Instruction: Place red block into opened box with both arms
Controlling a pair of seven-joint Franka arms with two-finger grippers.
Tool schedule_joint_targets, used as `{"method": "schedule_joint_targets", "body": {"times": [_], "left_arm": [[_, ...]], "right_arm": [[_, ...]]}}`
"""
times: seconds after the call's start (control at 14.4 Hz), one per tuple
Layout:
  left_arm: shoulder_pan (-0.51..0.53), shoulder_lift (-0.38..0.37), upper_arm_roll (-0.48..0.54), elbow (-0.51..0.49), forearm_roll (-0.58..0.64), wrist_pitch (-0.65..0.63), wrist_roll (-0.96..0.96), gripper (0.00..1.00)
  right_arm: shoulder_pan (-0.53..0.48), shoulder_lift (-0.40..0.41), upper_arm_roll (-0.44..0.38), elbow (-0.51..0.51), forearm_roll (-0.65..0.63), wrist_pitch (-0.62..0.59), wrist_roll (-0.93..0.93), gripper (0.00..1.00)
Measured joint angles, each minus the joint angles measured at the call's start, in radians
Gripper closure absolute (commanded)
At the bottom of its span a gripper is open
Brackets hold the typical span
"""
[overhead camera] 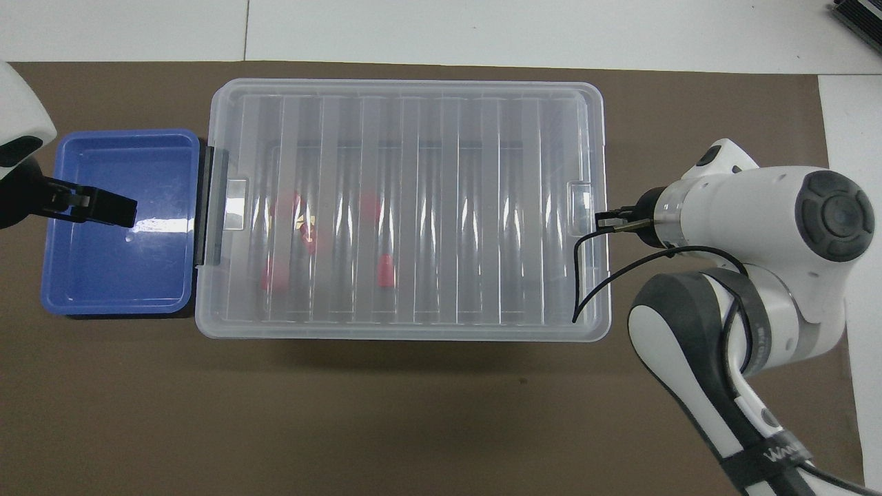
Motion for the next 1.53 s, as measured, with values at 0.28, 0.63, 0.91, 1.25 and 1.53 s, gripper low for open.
{"method": "schedule_joint_targets", "body": {"times": [0.28,0.63,0.91,1.25,1.53], "left_arm": [[-0.001,0.000,-0.002,-0.005,0.000,0.000,0.000,0.00],[-0.004,-0.003,-0.003,-0.017,0.000,0.000,0.000,0.00],[-0.006,-0.005,0.002,-0.021,0.000,0.000,0.000,0.00],[-0.075,-0.007,0.094,-0.023,0.000,0.000,0.000,0.00],[-0.139,-0.008,0.151,-0.023,0.000,0.000,0.000,0.00]], "right_arm": [[-0.039,-0.028,-0.009,0.002,0.000,-0.024,0.001,0.06],[-0.133,-0.077,-0.016,0.016,-0.017,-0.119,0.063,0.00],[-0.195,-0.109,-0.018,0.097,-0.078,-0.309,0.095,0.00],[-0.274,-0.106,-0.020,0.282,-0.124,-0.516,0.095,0.00],[-0.273,-0.056,-0.014,0.400,-0.144,-0.610,0.095,0.00]]}}
